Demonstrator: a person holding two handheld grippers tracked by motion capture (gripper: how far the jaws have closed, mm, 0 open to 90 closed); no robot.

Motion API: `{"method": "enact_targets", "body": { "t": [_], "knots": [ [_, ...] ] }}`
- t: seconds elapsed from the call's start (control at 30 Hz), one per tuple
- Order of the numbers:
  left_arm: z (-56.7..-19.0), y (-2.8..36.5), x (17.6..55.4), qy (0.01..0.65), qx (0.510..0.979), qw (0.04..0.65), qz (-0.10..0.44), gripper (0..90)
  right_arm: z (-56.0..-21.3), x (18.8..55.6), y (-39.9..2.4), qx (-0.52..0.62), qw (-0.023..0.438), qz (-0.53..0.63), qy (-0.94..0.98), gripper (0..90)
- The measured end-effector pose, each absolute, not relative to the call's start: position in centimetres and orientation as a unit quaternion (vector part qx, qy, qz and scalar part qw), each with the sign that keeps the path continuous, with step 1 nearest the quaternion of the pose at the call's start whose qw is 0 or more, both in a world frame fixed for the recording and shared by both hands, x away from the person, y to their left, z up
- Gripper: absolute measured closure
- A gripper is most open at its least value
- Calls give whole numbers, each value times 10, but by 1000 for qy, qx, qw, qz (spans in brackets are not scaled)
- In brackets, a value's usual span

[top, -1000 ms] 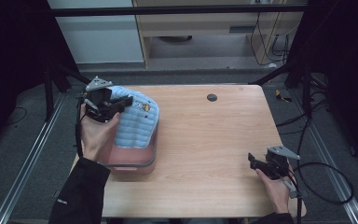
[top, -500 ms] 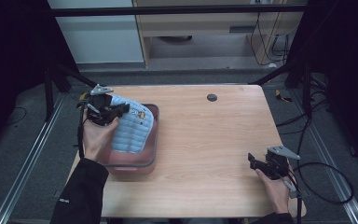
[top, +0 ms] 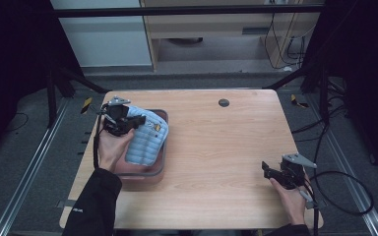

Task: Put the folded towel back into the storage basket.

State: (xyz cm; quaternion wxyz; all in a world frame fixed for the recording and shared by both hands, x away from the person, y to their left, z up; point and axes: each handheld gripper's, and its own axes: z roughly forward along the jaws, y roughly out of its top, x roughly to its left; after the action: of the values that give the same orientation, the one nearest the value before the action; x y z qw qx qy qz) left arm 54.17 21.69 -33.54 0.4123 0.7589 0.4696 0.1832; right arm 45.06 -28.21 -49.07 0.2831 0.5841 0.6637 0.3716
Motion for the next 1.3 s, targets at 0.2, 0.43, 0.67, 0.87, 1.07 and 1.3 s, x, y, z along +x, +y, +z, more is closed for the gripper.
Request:
{"method": "enact_targets", "body": {
  "t": [0.2,0.43,0.67,0.87,1.07,1.3],
  "knots": [
    [-353,228,548,490,753,406,170,854,-491,451,-282,585,282,372,663,211],
    [-373,247,555,522,741,395,151,853,-491,451,-282,584,283,370,665,212],
    [-390,255,557,540,746,361,148,850,-491,451,-282,583,283,370,665,212],
    [-391,252,556,532,748,370,144,850,-491,451,-281,584,283,370,665,212],
    [-386,231,557,497,759,397,138,850,-491,451,-282,584,283,370,665,212],
    [-393,228,556,492,762,394,148,850,-491,450,-282,585,282,371,664,212]
  ]
}}
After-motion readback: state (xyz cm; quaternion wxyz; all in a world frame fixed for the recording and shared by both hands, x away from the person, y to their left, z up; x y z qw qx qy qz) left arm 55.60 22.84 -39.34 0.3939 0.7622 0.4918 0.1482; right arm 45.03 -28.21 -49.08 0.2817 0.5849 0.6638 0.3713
